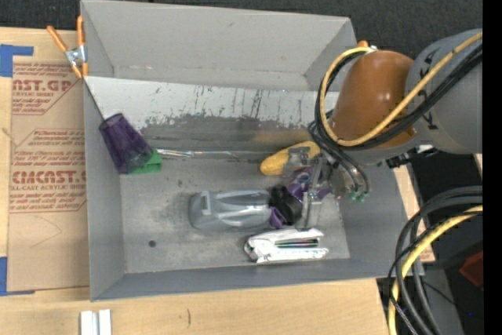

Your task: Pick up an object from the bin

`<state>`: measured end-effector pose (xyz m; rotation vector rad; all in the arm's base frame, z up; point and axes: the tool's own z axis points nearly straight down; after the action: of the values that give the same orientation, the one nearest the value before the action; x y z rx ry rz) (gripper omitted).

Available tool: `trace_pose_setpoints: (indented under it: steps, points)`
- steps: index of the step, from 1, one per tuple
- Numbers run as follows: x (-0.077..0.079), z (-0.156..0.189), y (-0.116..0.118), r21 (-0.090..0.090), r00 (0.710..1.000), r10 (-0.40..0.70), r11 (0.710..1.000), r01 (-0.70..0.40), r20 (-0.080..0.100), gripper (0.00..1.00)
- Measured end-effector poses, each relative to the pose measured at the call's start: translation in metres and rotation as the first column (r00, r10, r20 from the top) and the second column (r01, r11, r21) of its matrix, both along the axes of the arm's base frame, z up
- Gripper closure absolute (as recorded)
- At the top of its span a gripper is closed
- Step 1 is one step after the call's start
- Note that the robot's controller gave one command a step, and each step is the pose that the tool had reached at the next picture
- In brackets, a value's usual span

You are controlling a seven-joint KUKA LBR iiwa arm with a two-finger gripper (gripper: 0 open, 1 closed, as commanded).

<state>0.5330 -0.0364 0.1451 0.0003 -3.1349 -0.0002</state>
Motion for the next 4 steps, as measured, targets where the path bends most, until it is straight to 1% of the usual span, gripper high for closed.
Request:
trace_pose_setpoints:
  steps: [1, 2, 3, 4]
  points:
    - [0.002, 0.004, 0.0, -0.001, 1.0, 0.001, 1.0, -0.001, 0.008, 0.0]
    - [-0.012, -0.057, 0.068, 0.001, 1.0, 0.002, 1.0, -0.002, 0.008, 0.0]
    - [-0.009, -0.083, 0.104, 0.002, 1.0, 0.015, 1.0, -0.015, 0.024, 0.0]
    - [-0.026, -0.05, 0.09, 0.002, 0.998, -0.063, 0.998, 0.063, 0.008, 0.0]
